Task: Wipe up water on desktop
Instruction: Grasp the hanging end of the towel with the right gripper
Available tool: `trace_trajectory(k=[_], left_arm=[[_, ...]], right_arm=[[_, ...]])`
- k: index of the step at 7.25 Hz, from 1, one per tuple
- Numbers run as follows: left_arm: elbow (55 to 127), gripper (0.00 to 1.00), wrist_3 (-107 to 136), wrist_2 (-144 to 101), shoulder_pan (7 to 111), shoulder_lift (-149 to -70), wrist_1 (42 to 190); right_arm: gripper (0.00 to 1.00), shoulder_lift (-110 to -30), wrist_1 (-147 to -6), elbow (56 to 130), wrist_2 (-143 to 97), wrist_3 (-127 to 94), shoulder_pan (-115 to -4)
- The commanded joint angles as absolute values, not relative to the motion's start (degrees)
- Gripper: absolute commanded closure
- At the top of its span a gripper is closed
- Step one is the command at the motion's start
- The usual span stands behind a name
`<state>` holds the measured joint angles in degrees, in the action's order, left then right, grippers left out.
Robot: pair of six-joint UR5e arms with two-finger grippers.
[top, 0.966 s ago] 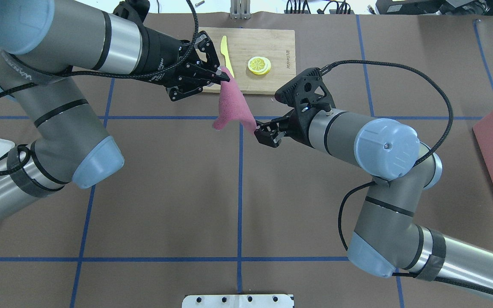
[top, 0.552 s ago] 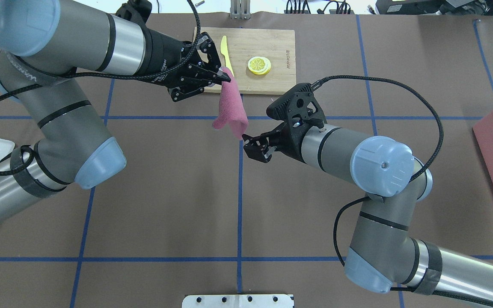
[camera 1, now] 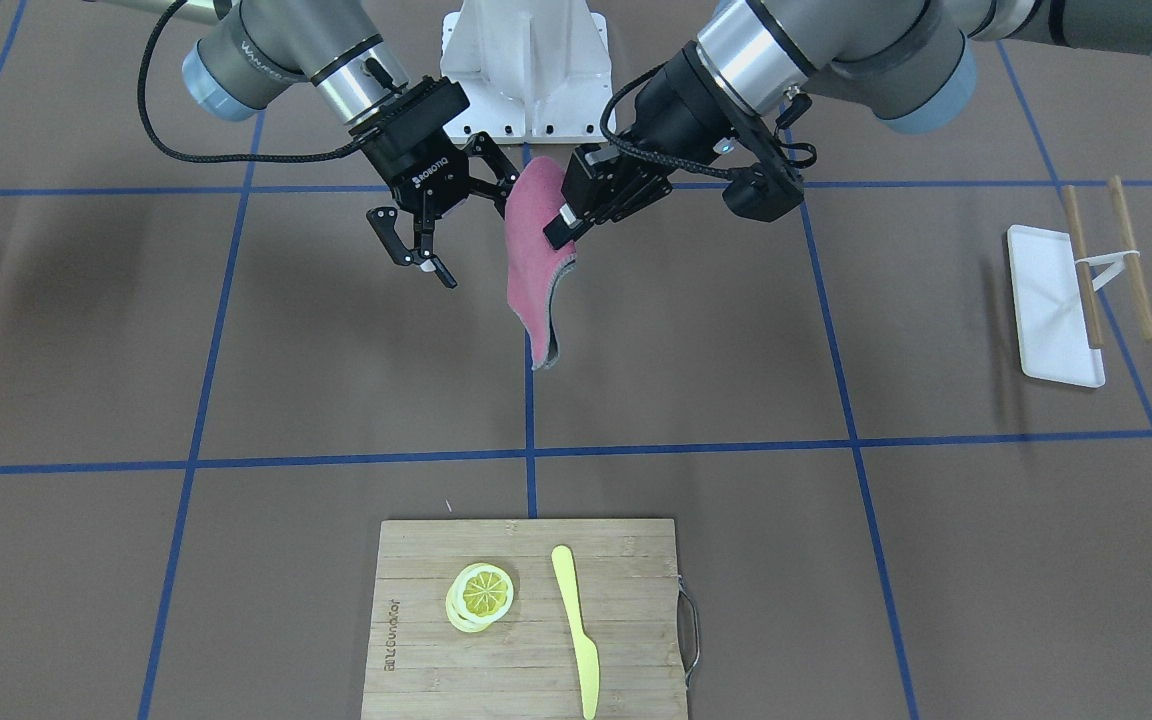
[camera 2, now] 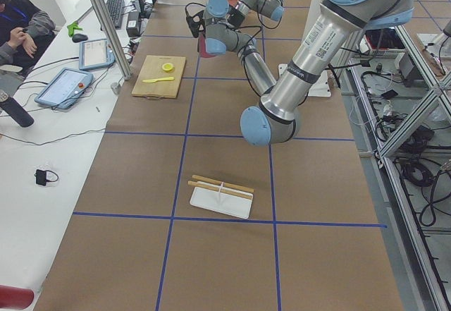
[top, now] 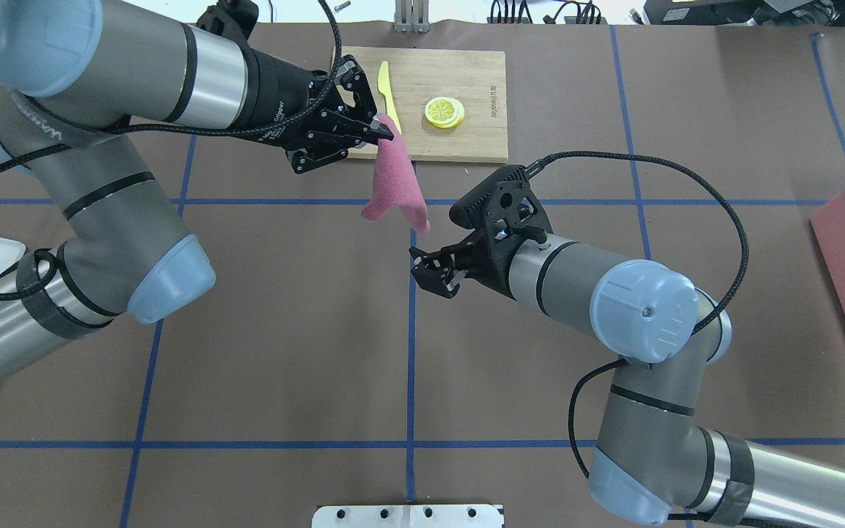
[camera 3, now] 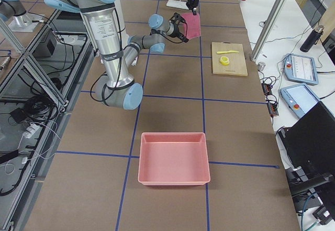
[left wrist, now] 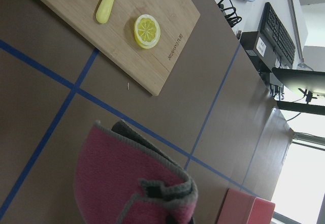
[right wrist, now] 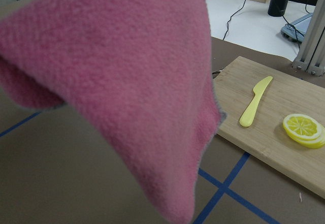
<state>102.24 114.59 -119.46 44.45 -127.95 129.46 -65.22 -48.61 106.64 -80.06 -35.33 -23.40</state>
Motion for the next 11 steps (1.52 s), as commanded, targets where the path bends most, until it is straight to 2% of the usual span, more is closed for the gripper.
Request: trace_trajectory(k=[1,2,3,5,6,9,11], left_arm=[[103.35,1.00,115.14,-119.53,44.38,-128.23,129.46],[103.45,1.00,115.14,-119.53,44.38,-128.23,129.46],[103.62,1.00,115.14,-119.62,44.38,-128.23,129.46],[104.50,1.00,115.14,-119.79,44.30,-127.97,129.46],[104.59,1.00,115.14,-119.79,44.30,-127.88,129.46],[104.50,1.00,115.14,-119.79,44.30,-127.53,129.46],[104.50,1.00,115.14,-119.71,44.21,-127.53,129.46]], right_arm=[[0.02,-64.95,-48.60,106.26,-78.49,-35.33,-22.50],[0.05,-65.04,-48.60,106.17,-78.14,-35.33,-22.41],[0.17,-65.04,-48.60,106.17,-78.13,-35.33,-22.33],[0.56,-65.21,-48.60,106.08,-78.13,-35.33,-22.32],[0.61,-65.21,-48.60,106.08,-78.13,-35.33,-22.32],[0.61,-65.21,-48.52,106.35,-78.13,-35.33,-22.41],[0.42,-65.21,-48.52,106.52,-77.96,-36.46,-22.41]])
